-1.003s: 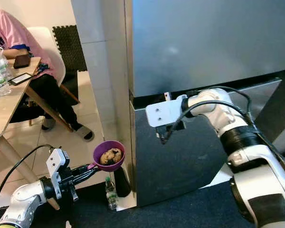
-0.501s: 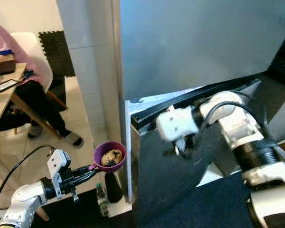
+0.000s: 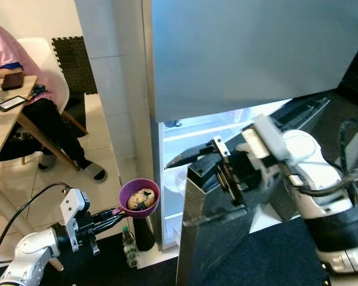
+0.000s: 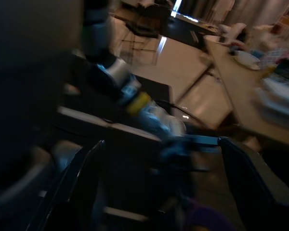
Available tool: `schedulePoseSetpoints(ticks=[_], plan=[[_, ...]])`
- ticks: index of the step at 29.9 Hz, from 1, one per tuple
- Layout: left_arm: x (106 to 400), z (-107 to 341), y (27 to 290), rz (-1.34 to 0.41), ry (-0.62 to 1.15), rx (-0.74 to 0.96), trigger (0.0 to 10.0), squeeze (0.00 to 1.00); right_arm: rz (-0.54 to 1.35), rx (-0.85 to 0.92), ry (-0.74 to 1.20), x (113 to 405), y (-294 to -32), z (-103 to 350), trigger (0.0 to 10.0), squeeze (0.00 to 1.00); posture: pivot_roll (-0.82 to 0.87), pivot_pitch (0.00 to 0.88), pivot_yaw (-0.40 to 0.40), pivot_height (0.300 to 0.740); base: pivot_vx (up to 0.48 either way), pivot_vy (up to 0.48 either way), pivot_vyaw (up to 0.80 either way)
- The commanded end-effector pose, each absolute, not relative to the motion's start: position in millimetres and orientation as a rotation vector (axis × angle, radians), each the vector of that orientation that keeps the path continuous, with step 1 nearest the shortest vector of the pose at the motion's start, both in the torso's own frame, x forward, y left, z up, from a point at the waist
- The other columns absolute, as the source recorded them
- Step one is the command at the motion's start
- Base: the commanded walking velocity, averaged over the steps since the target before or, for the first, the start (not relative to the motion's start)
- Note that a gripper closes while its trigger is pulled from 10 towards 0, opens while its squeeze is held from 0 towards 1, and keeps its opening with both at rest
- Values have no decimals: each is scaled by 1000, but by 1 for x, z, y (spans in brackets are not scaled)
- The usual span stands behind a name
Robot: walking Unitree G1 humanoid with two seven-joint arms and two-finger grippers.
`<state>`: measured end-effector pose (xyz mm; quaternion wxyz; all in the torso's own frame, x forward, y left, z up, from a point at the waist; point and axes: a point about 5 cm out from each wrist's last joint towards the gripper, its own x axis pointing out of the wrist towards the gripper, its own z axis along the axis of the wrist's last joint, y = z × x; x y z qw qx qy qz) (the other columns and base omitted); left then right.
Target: Restocking fridge
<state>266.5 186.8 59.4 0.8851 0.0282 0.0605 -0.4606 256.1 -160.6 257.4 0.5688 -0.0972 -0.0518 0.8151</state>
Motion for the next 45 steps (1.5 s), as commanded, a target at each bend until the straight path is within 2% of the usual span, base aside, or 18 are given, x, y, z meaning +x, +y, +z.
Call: schedulePoseSetpoints(ticks=[1, 2, 3, 5, 7, 9, 10, 12, 16, 17, 20, 21, 22, 26, 27, 32, 39, 45], plan=[[268, 63, 185, -967, 113, 70, 10000, 0, 1956, -204, -27, 246, -159, 244, 10000, 0, -19, 42, -3, 740, 0, 0, 0], [268, 63, 185, -967, 113, 70, 10000, 0, 1956, -204, -27, 246, -159, 244, 10000, 0, -19, 42, -3, 740, 0, 0, 0], [268, 63, 185, -966, 112, 71, 10000, 0, 1967, -159, 59, 240, -159, 227, 0, 0, -26, 43, -8, 740, 0, 0, 0], [268, 63, 185, -962, 109, 71, 10000, 0, 1941, -85, 215, 231, -163, 195, 0, 0, -30, 40, -7, 740, 0, 0, 0], [268, 63, 185, -962, 109, 71, 10000, 0, 1941, -85, 215, 231, -163, 195, 0, 0, -30, 40, -7, 740, 0, 0, 0], [269, 64, 184, -959, 107, 70, 10000, 0, 1863, -30, 375, 227, -174, 160, 0, 0, -37, 37, -7, 740, 0, 0, 0], [269, 64, 184, -959, 107, 70, 10000, 0, 1863, -30, 375, 227, -174, 160, 0, 0, -37, 37, -7, 740, 0, 0, 0], [273, 65, 185, -940, 97, 76, 10000, 0, 1732, 21, 577, 223, -193, 117, 0, 0, -37, 36, -7, 740, 0, 0, 0], [276, 67, 186, -914, 83, 81, 10000, 0, 1618, 32, 751, 214, -211, 82, 0, 0, -36, 33, -5, 740, 0, 0, 0], [279, 69, 187, -889, 68, 89, 10000, 0, 1472, 18, 880, 207, -224, 50, 0, 0, -36, 31, -6, 740, 0, 0, 0], [281, 70, 188, -872, 60, 92, 10000, 0, 1300, 19, 927, 205, -231, 25, 196, 0, -36, 31, -6, 740, 0, 0, 0], [282, 71, 188, -864, 56, 95, 10000, 0, 1204, 49, 949, 205, -234, 15, 8588, 0, -36, 31, -6, 740, 0, 0, 0], [283, 71, 188, -853, 50, 97, 10000, 0, 1072, 52, 973, 204, -237, 0, 10000, 0, -34, 28, -3, 740, 0, 0, 0], [285, 72, 185, -842, 40, 97, 10000, 0, 638, 34, 1064, 191, -250, -40, 10000, 0, -34, 28, -2, 740, 0, 0, 0], [285, 72, 185, -842, 40, 97, 10000, 0, 638, 34, 1064, 191, -250, -40, 10000, 0, -34, 28, -2, 740, 0, 0, 0], [284, 70, 174, -857, 30, 79, 10000, 0, 245, -19, 1260, 127, -263, -83, 10000, 0, -33, 28, 1, 740, 0, 0, 0], [284, 69, 170, -864, 26, 72, 10000, 0, 100, -73, 1313, 105, -264, -93, 10000, 0, -23, 28, 6, 740, 0, 0, 0], [279, 64, 155, -934, 40, 50, 10000, 0, 104, -133, 1280, 116, -250, -96, 10000, 0, -22, 29, 16, 740, 0, 0, 0]])
